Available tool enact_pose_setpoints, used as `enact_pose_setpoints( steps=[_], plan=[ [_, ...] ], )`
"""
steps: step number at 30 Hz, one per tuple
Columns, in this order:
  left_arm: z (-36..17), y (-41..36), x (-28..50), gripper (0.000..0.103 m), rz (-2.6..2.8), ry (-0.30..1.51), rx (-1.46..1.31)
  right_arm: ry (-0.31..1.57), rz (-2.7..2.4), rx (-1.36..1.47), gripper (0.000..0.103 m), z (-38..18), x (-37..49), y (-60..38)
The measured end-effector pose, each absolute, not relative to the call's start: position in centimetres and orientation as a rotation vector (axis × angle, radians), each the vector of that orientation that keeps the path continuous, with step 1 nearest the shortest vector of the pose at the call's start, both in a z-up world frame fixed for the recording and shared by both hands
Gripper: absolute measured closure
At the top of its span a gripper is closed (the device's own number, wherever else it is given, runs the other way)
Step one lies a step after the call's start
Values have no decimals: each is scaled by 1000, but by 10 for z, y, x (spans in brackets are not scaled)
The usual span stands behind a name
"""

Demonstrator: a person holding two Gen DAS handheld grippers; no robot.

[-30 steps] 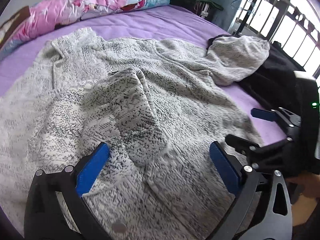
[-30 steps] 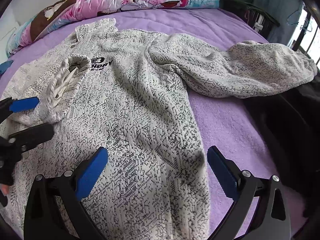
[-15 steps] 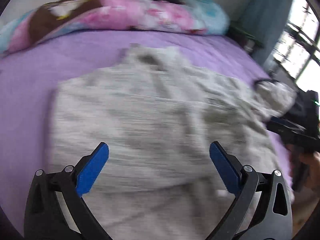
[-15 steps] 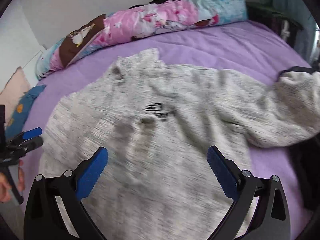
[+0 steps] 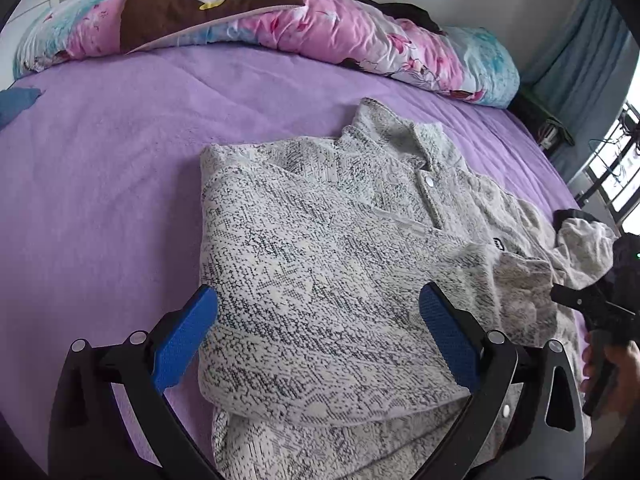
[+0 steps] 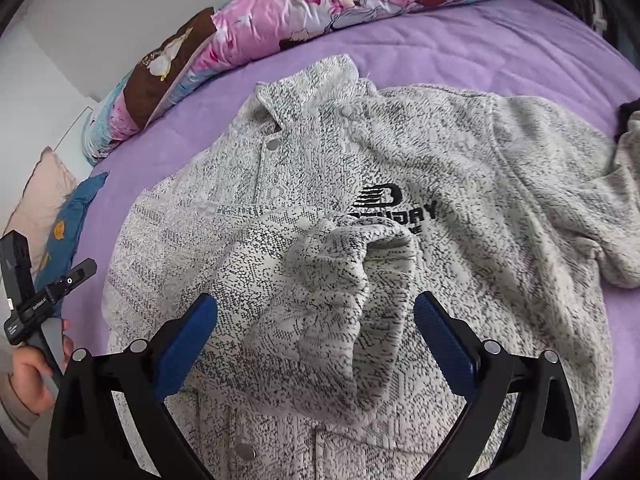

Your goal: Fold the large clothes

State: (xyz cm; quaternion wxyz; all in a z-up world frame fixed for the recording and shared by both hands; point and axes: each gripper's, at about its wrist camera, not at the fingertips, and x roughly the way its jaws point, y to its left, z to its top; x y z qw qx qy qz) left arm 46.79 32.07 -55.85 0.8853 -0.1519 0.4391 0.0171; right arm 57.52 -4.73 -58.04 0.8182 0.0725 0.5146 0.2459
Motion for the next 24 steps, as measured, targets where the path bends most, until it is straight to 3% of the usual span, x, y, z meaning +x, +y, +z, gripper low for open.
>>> enact_pose_setpoints(
  steps=[1, 3, 7, 10, 11, 18, 24],
  plan=[
    [-561, 321, 469, 6, 37, 916, -324, 1099, 527, 147, 15, -582, 576, -45],
    [-569, 318, 475, 6, 36, 935, -329, 1115, 545, 155, 31, -586, 579, -42],
    [-579, 314, 476, 6, 34, 950, -316, 1186, 560, 239, 51, -604, 588, -41],
    [-581, 314, 478, 6, 42, 952, -321, 1191, 570, 269, 84, -605, 593, -44],
    [-581, 313, 478, 6, 45, 953, -318, 1175, 572, 252, 89, -599, 593, -44],
    [-564, 296, 474, 6, 57, 886, -258, 990, 560, 223, 91, -542, 590, -69],
    [-609, 273, 482, 6, 77, 1007, -156, 1183, 415, 134, 87, -626, 599, -80]
  ],
)
